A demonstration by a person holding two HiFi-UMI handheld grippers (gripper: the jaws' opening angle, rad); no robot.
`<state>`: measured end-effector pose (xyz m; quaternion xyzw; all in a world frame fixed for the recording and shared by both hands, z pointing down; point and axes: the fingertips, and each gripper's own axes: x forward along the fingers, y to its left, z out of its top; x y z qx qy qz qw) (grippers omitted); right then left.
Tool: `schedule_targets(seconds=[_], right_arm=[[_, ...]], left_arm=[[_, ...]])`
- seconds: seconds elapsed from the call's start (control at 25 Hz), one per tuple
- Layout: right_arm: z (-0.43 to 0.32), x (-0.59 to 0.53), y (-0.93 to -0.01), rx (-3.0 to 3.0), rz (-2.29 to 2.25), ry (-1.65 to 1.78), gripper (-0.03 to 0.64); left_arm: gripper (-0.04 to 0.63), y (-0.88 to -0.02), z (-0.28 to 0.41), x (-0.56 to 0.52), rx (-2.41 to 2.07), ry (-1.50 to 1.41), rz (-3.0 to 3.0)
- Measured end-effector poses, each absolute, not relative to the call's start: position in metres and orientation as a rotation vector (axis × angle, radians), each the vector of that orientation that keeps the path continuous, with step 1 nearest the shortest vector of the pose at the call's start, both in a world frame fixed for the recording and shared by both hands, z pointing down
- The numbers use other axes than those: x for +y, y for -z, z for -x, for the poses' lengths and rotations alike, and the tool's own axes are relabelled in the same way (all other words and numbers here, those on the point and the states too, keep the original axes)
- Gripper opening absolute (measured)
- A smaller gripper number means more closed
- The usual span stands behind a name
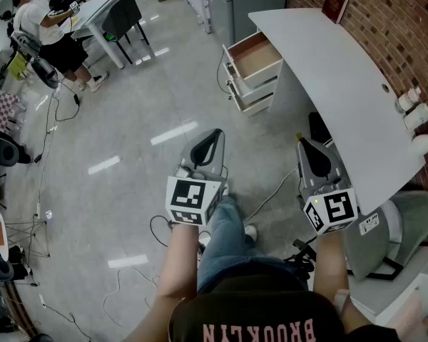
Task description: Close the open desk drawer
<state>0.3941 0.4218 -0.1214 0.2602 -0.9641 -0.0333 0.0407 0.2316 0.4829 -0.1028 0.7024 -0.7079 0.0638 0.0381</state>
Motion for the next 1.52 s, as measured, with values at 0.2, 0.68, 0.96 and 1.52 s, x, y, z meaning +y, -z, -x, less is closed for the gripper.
schedule_targets(seconds=[0.2, 0.68, 0.96, 1.52], right_arm=[[-0.379, 0.419, 0.121, -2.947, -0.812, 0.107, -0.003], [-0.302, 0.346, 0.119, -2.935, -0.859, 0.087, -0.003], [-0.228, 0.285, 0.122, -2.916, -0.868, 0.076, -0.003], [-0.171, 0.220, 0.105, -2.821, -1.017, -0.013, -0.003]], left_arm=[[-0.004, 0.103, -0.210, 0.481, -2.171, -0.042, -2.101], [-0.003, 0.095, -0.133, 0.405, -2.115, -0.001, -2.122], [-0.003, 0.099, -0.063, 0.333, -2.056, 0.047, -2.135], [-0.003, 0.065, 0.008, 0.257, -1.925, -0.032, -2.154]])
